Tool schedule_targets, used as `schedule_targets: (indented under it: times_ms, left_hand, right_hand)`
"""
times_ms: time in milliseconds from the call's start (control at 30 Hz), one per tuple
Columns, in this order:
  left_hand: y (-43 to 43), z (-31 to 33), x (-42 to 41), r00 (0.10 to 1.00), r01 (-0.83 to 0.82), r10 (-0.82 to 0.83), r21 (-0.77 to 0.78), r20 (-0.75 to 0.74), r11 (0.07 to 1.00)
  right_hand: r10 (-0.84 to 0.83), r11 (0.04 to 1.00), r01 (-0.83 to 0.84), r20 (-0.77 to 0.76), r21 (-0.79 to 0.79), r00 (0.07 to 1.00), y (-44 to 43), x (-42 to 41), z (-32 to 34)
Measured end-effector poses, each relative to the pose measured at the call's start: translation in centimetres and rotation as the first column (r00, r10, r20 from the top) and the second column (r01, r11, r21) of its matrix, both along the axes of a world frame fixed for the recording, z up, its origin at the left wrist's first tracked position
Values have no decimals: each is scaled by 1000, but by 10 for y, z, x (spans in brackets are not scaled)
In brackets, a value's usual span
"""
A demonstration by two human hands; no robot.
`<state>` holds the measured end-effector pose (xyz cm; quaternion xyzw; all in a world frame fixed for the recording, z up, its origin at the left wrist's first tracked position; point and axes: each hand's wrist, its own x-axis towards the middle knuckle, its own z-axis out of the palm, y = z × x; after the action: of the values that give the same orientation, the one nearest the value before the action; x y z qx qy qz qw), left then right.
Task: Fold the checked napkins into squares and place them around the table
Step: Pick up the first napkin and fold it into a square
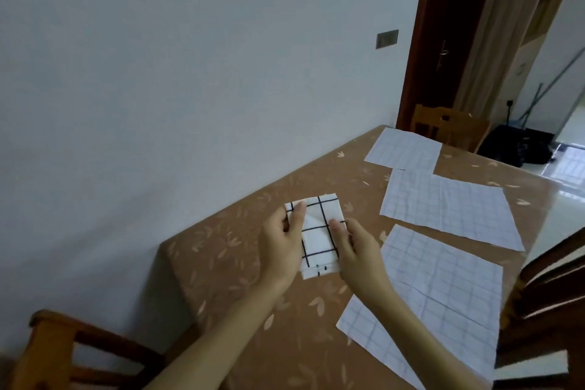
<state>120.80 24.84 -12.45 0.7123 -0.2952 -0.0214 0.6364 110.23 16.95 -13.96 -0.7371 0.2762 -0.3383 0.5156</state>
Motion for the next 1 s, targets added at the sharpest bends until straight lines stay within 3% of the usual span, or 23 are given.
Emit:
schedule_targets:
  times_ms: [167, 333, 433, 500, 600, 667, 767, 1000]
  left_hand:
    - [9, -25, 50, 987, -25, 29, 24, -160, 999]
    - [17, -61, 103, 984, -126, 131, 56, -117, 990]
    - [26, -91, 128, 954, -208, 204, 5, -218, 978]
    - [32, -105, 143, 927, -239, 227, -5, -299, 971]
    - [40, -130, 164, 877, -210, 213, 54, -430, 976]
    - [47, -157, 182, 844, -160, 193, 110, -500, 981]
    - [58, -200, 205, 870, -66, 162, 215, -465, 974]
    - [67, -279, 237, 840, 121, 121, 401, -529, 908]
  right_hand:
    - [10, 999, -13, -100, -34, 995, 7, 53, -20]
    - [27, 999, -32, -207, -22, 978, 7, 103, -41]
    - [93, 970, -42, -207, 239, 974, 10, 129, -59]
    - [221, 875, -114, -178, 470, 959, 16, 144, -77]
    - [288, 782, -152, -134, 604, 948, 28, 164, -110]
    - [240, 793, -92, -170, 602, 956, 34, 180, -132]
    - [146, 841, 42, -301, 540, 942, 33, 198, -170]
    - [57, 888, 212, -556, 407, 829, 24, 208, -252]
